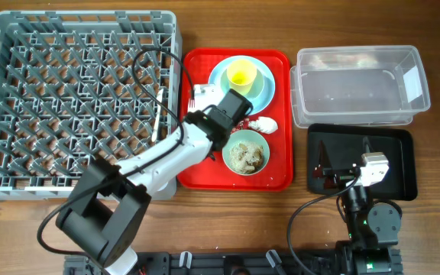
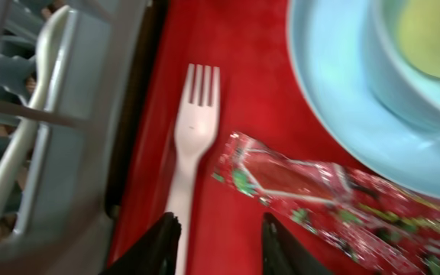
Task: Sort waste into correct bins and load items into the dishwasher rack
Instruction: 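Move the left gripper to the white fork and grasp it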
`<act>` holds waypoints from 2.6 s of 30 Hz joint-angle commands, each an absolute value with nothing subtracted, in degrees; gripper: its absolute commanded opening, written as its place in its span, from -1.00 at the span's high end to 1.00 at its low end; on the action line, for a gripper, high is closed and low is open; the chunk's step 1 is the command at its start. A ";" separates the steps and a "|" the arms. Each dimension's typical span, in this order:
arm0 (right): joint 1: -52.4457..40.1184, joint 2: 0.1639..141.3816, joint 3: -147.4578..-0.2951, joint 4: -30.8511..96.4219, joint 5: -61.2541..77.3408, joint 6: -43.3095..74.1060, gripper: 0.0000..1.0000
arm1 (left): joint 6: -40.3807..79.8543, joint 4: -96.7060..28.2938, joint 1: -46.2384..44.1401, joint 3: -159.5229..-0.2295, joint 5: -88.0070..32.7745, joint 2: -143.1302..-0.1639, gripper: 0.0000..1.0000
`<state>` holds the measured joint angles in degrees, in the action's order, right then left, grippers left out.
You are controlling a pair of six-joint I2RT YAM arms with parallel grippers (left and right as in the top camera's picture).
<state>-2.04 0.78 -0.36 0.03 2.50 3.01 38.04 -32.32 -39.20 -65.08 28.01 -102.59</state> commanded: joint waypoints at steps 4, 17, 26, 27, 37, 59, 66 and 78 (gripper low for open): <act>-1.74 0.54 -0.30 -0.14 1.98 3.42 -1.00 | 37.71 -31.07 -35.55 -64.82 24.05 -104.71 0.52; -1.74 0.54 -0.30 -0.14 1.98 3.40 -0.99 | 33.21 -31.38 -35.57 -64.05 24.25 -106.13 0.52; -1.74 0.54 -0.30 -0.14 1.96 3.38 -0.99 | 33.19 -30.37 -35.48 -64.05 24.99 -108.07 0.44; -1.74 0.54 -0.30 -0.14 1.98 3.40 -0.99 | 33.19 -29.95 -35.48 -64.05 25.17 -108.66 0.40; -1.74 0.54 -0.30 -0.14 1.98 3.38 -1.00 | 33.19 -29.43 -35.46 -64.05 29.28 -109.54 0.41; -1.74 0.54 -0.30 -0.14 1.98 3.38 -1.00 | 31.68 -26.37 -35.62 -63.83 17.63 -111.55 0.32; -1.74 0.54 -0.30 -0.14 1.98 3.42 -1.00 | 26.85 -25.69 -35.62 -63.88 16.27 -111.44 0.65; -1.74 0.54 -0.30 -0.14 1.98 3.40 -1.00 | 26.94 -25.65 -36.01 -63.88 15.88 -110.30 0.92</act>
<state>-2.04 0.78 -0.36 0.03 2.50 3.01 27.46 -25.06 -35.73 -64.60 18.09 -110.24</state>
